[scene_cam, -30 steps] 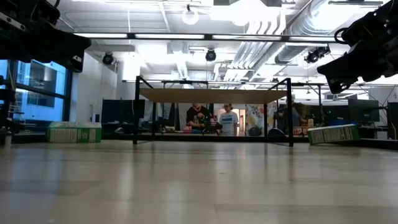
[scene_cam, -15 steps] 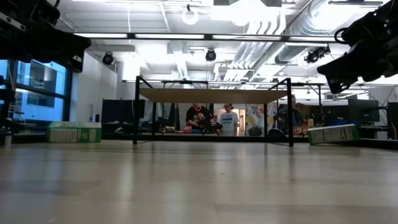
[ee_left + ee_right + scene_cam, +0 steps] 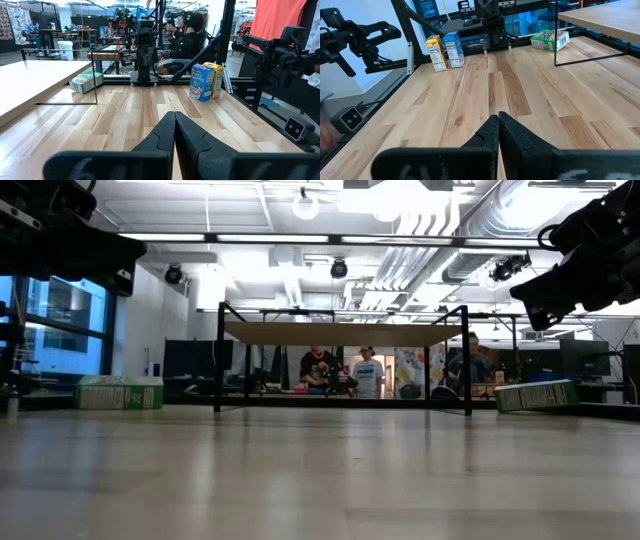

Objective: Stack cereal on shelf

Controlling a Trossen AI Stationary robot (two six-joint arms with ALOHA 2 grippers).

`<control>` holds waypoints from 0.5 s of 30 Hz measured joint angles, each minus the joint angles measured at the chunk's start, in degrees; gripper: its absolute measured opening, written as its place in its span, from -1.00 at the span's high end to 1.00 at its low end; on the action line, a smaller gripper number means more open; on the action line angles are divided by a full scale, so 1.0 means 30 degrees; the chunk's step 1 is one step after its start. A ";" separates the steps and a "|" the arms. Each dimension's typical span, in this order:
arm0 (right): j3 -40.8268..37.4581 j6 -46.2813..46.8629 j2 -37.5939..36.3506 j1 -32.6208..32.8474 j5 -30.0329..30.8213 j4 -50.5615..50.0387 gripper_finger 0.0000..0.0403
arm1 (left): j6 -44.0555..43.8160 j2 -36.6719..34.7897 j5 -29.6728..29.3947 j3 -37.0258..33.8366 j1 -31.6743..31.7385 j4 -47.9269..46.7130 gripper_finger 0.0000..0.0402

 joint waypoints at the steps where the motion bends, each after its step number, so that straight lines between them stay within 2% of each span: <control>1: -0.0002 -0.0005 0.0002 0.0001 0.0000 -0.0005 1.00 | 0.0000 -0.0002 0.0005 0.0001 0.0004 0.0003 1.00; 10: -0.0007 -0.0286 0.0025 0.0001 0.0307 0.0199 1.00 | 0.0000 -0.0002 0.0004 0.0004 0.0007 -0.0002 1.00; 12: -0.0007 0.0102 0.0057 0.0001 0.1052 0.1738 1.00 | 0.0000 -0.0002 0.0005 0.0005 0.0003 -0.0002 1.00; 15: -0.0013 0.0928 0.0115 0.0001 0.3374 0.6205 1.00 | 0.0000 0.0004 0.0004 0.0005 0.0002 -0.0002 1.00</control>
